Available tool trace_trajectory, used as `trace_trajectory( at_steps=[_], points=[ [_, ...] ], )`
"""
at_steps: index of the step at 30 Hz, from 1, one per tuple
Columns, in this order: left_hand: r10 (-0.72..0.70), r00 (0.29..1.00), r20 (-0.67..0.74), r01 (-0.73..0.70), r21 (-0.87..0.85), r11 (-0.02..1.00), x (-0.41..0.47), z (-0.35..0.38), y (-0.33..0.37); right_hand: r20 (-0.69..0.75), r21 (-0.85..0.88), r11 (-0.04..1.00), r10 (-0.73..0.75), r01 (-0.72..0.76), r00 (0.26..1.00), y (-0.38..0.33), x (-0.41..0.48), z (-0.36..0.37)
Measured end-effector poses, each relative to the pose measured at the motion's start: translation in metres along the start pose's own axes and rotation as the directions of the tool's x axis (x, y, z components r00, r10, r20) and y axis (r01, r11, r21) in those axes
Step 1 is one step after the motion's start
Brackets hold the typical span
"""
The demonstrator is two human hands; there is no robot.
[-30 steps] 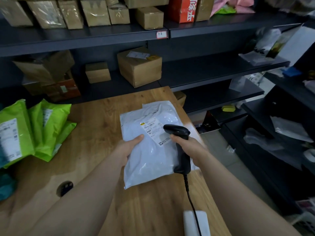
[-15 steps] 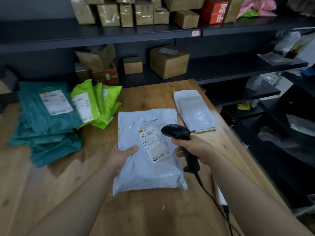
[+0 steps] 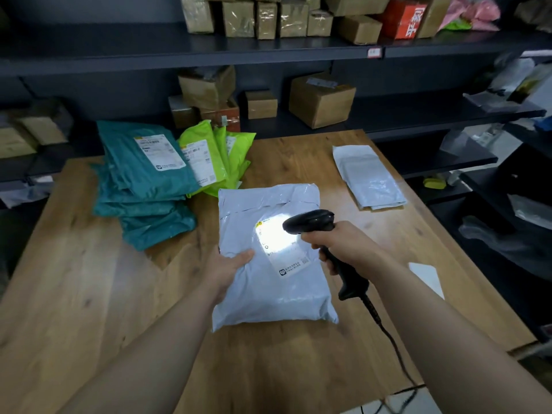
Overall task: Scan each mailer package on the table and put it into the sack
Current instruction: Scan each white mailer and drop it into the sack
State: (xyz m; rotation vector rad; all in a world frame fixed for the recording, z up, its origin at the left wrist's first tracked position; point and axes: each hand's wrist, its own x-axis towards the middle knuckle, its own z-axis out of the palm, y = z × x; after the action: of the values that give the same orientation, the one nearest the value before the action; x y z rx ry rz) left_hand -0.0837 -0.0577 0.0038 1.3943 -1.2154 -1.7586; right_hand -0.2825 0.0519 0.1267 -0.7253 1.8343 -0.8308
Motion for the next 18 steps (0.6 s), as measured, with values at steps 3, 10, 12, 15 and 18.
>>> trace_trajectory(
  at_steps=[3,10,12,15,18],
  points=[
    [-0.009,1.0,0.0,0.009,-0.024,1.0,-0.003,-0.002,-0.002,-0.018,0.012,1.0,0.028,-0.027,0.999,-0.001,-0.009,0.003],
    [-0.003,1.0,-0.015,0.003,-0.029,1.0,-0.002,-0.006,-0.005,-0.035,-0.003,0.999,0.039,-0.039,0.999,-0.008,-0.023,0.006],
    [-0.008,1.0,-0.01,0.007,-0.023,1.0,-0.002,-0.006,-0.006,-0.041,-0.028,0.999,0.032,-0.033,0.999,-0.011,-0.027,0.006],
    [0.001,1.0,-0.008,-0.001,-0.021,1.0,-0.002,-0.007,-0.005,-0.044,-0.045,0.999,0.018,-0.02,0.999,-0.015,-0.033,0.004],
    [-0.003,1.0,0.0,0.003,-0.033,0.999,-0.002,-0.007,-0.005,-0.057,-0.064,0.998,0.008,-0.012,0.998,-0.018,-0.04,0.001]
  ],
)
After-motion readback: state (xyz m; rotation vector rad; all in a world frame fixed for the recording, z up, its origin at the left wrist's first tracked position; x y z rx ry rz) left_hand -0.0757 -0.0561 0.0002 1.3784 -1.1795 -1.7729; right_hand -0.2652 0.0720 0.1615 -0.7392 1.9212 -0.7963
